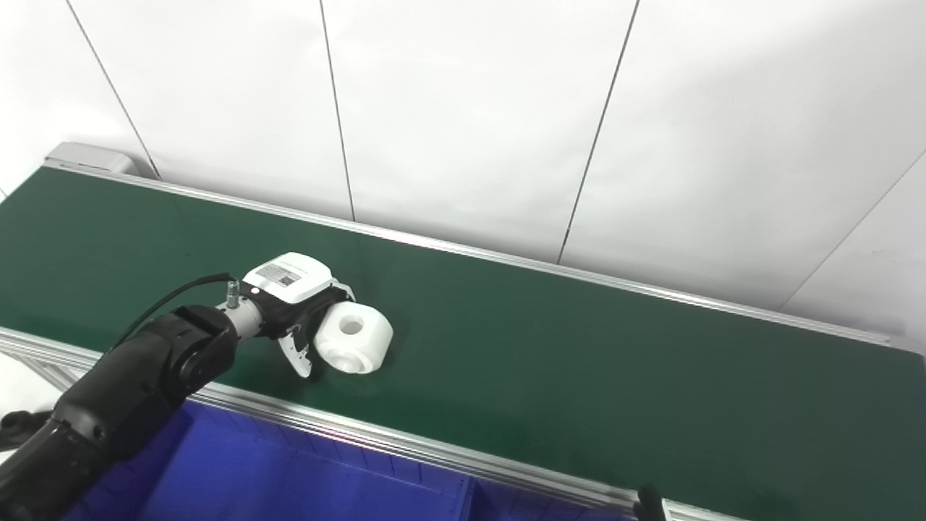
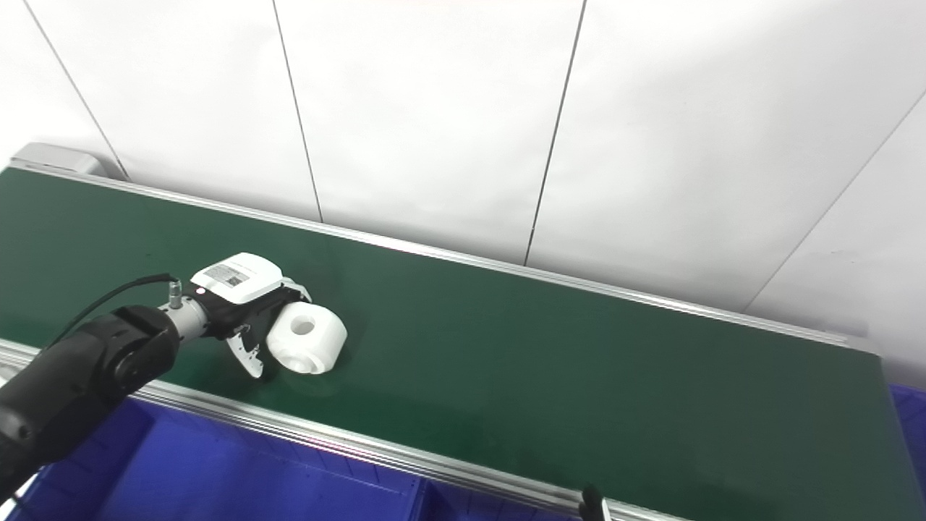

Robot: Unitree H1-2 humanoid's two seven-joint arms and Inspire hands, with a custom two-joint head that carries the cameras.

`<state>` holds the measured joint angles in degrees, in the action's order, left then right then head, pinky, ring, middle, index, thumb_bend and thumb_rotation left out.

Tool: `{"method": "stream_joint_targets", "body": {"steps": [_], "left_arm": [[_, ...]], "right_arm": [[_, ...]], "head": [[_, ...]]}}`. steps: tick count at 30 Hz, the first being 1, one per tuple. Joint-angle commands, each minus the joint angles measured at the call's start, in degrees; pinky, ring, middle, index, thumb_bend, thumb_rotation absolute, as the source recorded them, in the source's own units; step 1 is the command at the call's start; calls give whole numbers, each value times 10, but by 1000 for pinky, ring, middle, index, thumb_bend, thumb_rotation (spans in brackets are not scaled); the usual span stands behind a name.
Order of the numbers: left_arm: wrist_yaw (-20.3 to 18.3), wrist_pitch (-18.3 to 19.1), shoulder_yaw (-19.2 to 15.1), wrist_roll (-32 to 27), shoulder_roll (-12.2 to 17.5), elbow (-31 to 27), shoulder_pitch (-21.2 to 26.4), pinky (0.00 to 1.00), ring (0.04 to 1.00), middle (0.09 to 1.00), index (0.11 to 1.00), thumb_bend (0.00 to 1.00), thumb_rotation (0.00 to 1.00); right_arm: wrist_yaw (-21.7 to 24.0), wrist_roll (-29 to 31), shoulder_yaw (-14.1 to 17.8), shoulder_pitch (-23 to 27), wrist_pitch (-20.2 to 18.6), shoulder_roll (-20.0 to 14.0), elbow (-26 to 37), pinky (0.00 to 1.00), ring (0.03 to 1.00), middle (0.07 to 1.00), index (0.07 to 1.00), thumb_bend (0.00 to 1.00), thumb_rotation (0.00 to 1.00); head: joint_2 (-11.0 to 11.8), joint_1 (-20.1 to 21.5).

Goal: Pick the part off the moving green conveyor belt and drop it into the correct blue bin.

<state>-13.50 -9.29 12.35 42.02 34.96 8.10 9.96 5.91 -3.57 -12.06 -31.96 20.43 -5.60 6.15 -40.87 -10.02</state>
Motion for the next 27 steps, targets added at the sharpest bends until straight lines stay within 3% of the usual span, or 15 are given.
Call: {"method": "stream_joint_targets", "body": {"steps": [1,5,8,17,27], "left_arm": [[35,-17,-29,-68,-24,0,-12,427,451,508,486,545,17],[27,-8,-58,-152,-67,-8,-36,362,418,480,487,524,0],[13,25,-62,-174,-86,-30,-46,417,458,494,478,523,0],[-10,90,-65,-197,-100,-55,-50,403,453,491,481,524,0],[-5,94,-42,-181,-95,-54,-54,405,459,494,479,524,0]], "right_arm": [[2,8,-1,-8,-8,3,20,1000,1000,1000,1000,786,1000],[1,3,-2,-9,-11,4,23,1000,1000,1000,1000,781,1000],[0,0,-2,-8,-13,6,23,1000,1000,1000,1000,792,1000],[-1,0,-3,-8,-18,8,24,1000,1000,1000,1000,795,1000],[0,0,-3,-10,-22,6,29,1000,997,1000,1000,795,1000]], "head": [[-1,0],[-1,0],[0,0],[0,4],[-3,5]]}}
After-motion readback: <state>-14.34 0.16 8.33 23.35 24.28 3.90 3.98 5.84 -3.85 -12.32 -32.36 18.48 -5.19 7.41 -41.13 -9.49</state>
